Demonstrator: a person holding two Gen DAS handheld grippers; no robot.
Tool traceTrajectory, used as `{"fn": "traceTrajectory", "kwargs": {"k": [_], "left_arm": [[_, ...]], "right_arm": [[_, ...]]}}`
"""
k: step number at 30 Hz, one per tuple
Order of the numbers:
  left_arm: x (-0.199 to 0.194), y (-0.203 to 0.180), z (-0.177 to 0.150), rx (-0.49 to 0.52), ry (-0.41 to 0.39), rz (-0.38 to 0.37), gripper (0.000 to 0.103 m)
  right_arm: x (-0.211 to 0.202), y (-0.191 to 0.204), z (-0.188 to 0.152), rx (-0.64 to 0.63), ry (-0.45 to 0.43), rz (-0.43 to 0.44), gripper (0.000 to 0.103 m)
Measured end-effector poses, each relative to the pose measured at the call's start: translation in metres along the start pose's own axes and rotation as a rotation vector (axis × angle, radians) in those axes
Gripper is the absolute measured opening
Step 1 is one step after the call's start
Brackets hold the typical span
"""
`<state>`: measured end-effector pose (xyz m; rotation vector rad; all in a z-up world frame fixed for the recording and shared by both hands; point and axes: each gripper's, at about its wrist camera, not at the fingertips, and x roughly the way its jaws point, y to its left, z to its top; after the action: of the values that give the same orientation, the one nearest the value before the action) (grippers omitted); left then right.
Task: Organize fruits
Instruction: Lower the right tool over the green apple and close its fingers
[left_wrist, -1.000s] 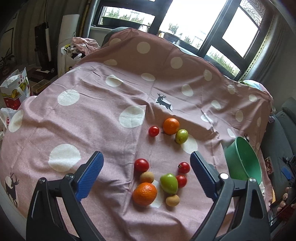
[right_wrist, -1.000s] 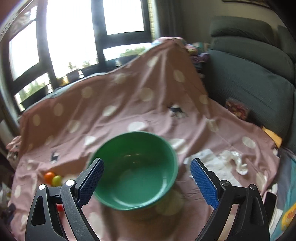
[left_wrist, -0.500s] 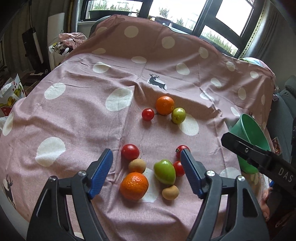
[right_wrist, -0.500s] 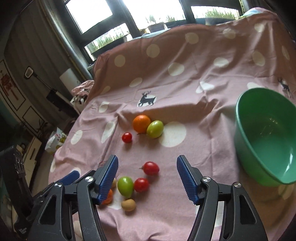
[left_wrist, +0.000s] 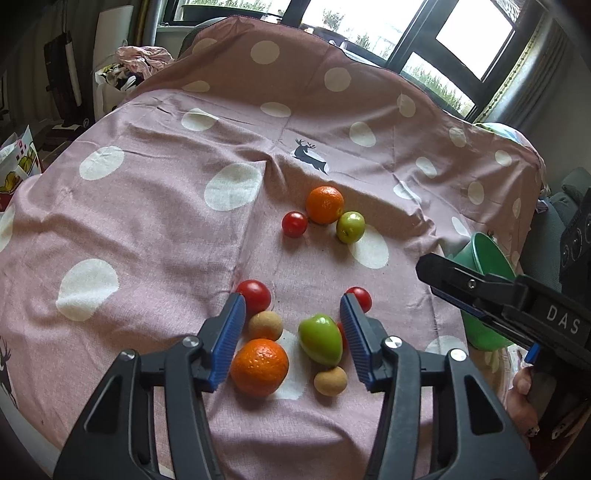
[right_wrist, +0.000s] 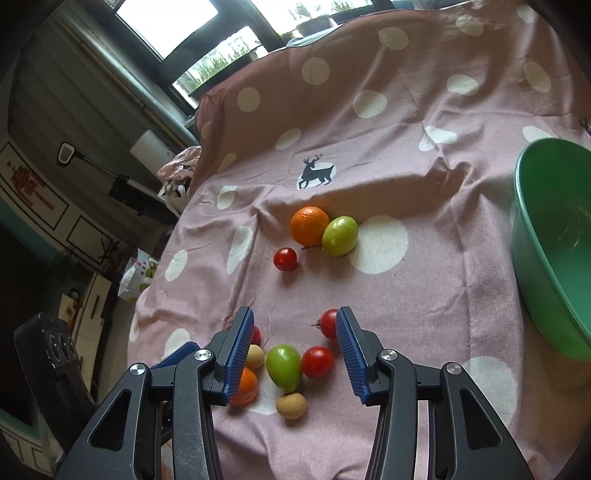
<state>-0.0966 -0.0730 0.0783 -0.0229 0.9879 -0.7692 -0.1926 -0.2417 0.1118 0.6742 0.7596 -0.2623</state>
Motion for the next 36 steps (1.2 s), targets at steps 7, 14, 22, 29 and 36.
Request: {"fn": "traceTrajectory", "kwargs": {"k": [7, 14, 22, 29, 36], "left_arm": [[-0.002, 0.031, 0.006, -0.114, -0.005, 0.047, 0.042], [-0.005, 0.048, 0.008, -0.176, -0.005, 0.047, 0.042], [-0.008, 0.048, 0.008, -0.170, -0.004, 0.028, 0.042], [-0.004, 0.039, 0.007, -0.143, 0.010, 0.013, 0.042], [0.002, 0.025, 0.003, -0.097, 0.040, -0.005, 0.042]], "right_arm": [[0.045, 0.026, -0.001, -0.131, 0.102, -0.087, 0.039], [0.072, 0.018, -0.023, -0.089, 0.239, -0.033, 0.033], [0.078, 0.021, -0.033, -0.109, 0.263, -0.060, 0.033], [0.075, 0.018, -0.037, -0.089, 0.237, -0.039, 0.033], [0.065, -0.004, -0.028, 0.025, 0.203, -0.007, 0.031]]}}
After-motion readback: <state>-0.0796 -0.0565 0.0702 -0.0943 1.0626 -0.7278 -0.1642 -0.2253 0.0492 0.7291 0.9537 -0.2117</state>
